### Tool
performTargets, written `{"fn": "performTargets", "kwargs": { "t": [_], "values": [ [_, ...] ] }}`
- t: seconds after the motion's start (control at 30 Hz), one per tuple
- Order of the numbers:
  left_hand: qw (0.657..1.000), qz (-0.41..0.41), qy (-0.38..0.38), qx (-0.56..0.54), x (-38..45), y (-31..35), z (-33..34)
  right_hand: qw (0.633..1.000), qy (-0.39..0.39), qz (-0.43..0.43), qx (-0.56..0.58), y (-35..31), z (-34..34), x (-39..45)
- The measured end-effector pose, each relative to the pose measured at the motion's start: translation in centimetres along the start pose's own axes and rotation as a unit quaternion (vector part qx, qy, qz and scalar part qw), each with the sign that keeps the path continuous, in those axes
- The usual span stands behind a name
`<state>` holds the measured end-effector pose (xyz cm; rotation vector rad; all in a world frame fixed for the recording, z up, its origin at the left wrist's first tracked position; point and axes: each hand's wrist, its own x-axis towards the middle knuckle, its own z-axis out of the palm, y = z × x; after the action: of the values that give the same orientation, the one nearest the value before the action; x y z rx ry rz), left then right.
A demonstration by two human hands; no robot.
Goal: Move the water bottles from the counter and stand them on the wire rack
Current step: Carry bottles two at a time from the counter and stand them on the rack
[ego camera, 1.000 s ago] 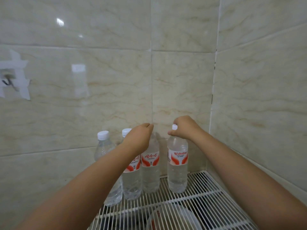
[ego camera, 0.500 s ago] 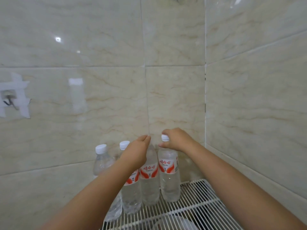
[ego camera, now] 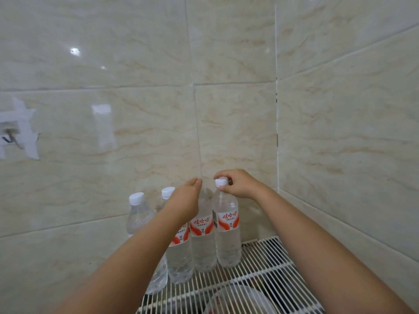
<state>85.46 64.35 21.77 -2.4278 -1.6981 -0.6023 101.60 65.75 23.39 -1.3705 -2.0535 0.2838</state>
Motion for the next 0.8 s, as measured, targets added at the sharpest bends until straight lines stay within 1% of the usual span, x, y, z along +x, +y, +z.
{"fn": "performTargets", "kwargs": {
  "t": [0.1,0.2,0.33,0.43,0.63,0.8],
  "values": [
    [1.000,-0.006,-0.002,-0.005,0.0,0.1,0.0,1.000,0.001,0.001,0.006,0.2,0.4,0.1],
    [1.000,-0.006,-0.006,-0.009,-0.2,0.1,0.2,1.000,0.026,0.004,0.015,0.5,1.1,-0.2],
    [1.000,-0.013,-0.002,-0.020,-0.5,0.3,0.7,0.999,0.049,-0.001,-0.021,0.5,1.8,-0.8],
    [0.999,-0.014,0.006,-0.035,-0.6,0.4,0.9,0.997,0.052,0.025,-0.043,0.3,2.6,-1.2],
    [0.999,-0.014,0.006,-0.041,-0.7,0.4,0.6,0.983,0.167,0.056,-0.052,-1.1,4.1,-1.0],
    [0.999,-0.003,0.004,-0.046,-0.8,0.2,0.5,0.973,0.205,0.066,-0.086,-1.7,5.4,-1.2]
  ]
}}
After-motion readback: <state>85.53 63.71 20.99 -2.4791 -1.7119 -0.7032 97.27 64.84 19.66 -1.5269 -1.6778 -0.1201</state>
